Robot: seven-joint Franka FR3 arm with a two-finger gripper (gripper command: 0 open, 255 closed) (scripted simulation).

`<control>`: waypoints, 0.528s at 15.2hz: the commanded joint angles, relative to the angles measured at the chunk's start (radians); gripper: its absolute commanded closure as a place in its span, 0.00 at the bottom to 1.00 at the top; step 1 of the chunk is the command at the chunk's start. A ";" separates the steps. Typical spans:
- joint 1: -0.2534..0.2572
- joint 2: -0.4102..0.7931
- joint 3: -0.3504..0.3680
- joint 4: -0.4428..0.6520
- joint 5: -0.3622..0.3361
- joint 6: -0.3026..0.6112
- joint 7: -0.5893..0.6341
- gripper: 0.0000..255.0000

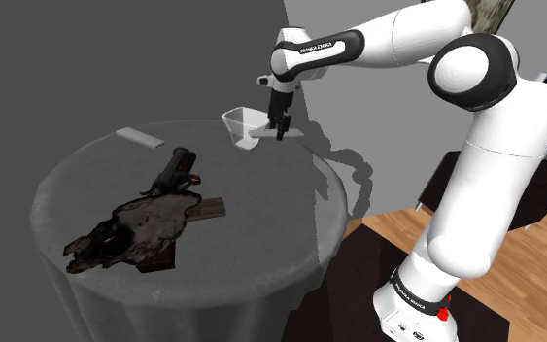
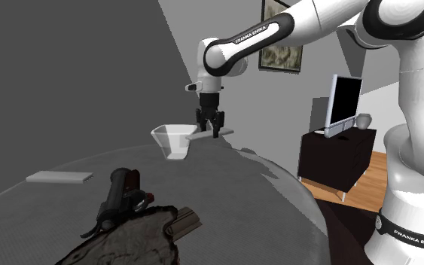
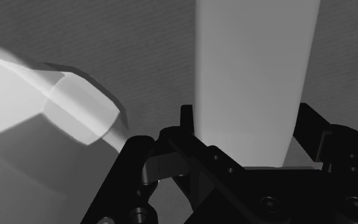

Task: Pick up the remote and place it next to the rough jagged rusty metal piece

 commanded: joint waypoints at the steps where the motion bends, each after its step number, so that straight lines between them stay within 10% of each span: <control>1: 0.000 -0.007 -0.001 0.019 -0.001 -0.027 0.000 1.00; 8: 0.057 -0.126 0.042 -0.117 -0.020 -0.009 0.105 1.00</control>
